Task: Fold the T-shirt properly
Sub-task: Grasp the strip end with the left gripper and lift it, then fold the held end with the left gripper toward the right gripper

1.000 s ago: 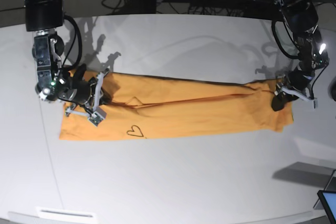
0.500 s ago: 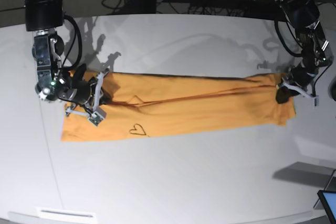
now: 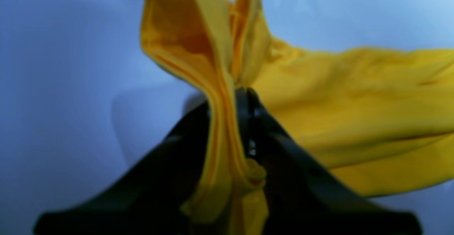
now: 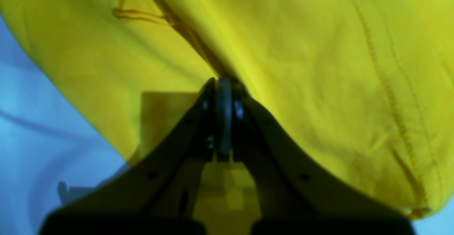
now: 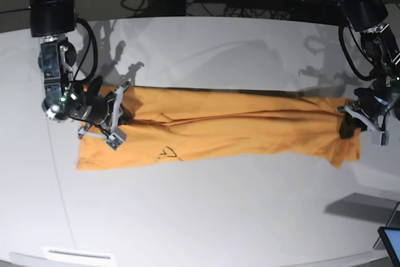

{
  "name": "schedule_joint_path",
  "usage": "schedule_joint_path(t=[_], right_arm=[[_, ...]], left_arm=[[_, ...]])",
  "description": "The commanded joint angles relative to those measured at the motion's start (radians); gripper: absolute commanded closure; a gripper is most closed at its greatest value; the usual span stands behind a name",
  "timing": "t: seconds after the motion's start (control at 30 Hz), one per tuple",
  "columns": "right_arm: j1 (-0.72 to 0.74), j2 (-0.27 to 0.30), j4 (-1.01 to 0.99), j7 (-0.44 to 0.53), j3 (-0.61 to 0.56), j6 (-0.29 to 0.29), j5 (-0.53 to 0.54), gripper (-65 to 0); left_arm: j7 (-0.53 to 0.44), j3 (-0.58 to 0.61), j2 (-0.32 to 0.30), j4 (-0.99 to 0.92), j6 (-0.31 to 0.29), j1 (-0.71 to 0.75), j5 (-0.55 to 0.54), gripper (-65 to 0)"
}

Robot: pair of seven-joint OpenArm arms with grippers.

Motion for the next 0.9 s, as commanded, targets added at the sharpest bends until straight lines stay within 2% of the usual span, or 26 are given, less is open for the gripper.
schedule_joint_path(t=[0.0, 0.1, 0.23, 0.5, 0.57, 0.63, 0.87], right_arm=[[-0.023, 0.014, -0.016, -0.133, -0.002, -0.010, -0.101, -0.3], [-0.023, 0.014, -0.016, -0.133, -0.002, -0.010, -0.101, -0.3], [-0.023, 0.012, -0.016, -0.133, -0.002, -0.010, -0.101, -0.3], [-0.023, 0.012, -0.016, -0.133, -0.002, -0.010, -0.101, -0.3], [-0.023, 0.012, -0.016, -0.133, -0.002, -0.010, -0.101, -0.3], [-0.023, 0.012, -0.016, -0.133, -0.002, -0.010, -0.101, -0.3], [-0.024, 0.012, -0.019, -0.133, -0.002, -0.010, -0.101, -0.3]], left_arm=[[-0.016, -0.006, -0.026, 0.034, 0.006, -0.014, -0.018, 0.0], [0.054, -0.006, -0.024, 0.097, 0.006, -0.025, -0.018, 0.0], [0.082, 0.004, -0.010, 0.189, 0.006, -0.025, -0.018, 0.0], [0.111, 0.148, 0.026, 0.282, 0.006, -0.026, -0.018, 0.0], [0.111, 0.168, 0.042, 0.298, 0.055, -0.026, -0.018, 0.0], [0.110, 0.192, 0.051, 0.313, 0.078, -0.026, -0.018, 0.0], [0.111, 0.240, 0.102, 0.345, 0.093, -0.051, -0.018, 0.0]])
